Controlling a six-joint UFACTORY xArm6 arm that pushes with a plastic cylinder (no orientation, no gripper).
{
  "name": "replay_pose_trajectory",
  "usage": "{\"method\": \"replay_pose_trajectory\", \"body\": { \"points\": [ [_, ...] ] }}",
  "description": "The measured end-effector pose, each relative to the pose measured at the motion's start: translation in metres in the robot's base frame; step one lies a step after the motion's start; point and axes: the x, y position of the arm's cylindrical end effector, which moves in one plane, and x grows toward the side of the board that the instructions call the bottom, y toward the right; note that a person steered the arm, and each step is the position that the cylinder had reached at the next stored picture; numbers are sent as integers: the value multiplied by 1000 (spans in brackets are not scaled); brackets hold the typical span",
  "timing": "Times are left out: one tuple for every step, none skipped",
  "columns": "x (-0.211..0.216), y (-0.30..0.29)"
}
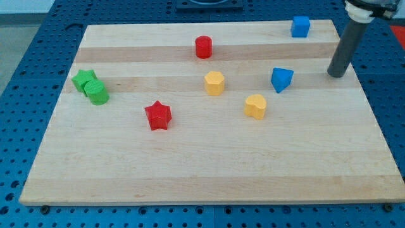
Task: Push the blue triangle towards the blue cube
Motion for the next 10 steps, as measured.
{"method": "replay_pose_trajectory", "body": {
  "points": [
    [25, -20],
    [49, -53],
    [57, -84],
    [57, -108],
    [57, -122],
    [50, -131],
    [30, -131],
    [27, -131],
    [22, -123],
    [22, -107]
  ]
}}
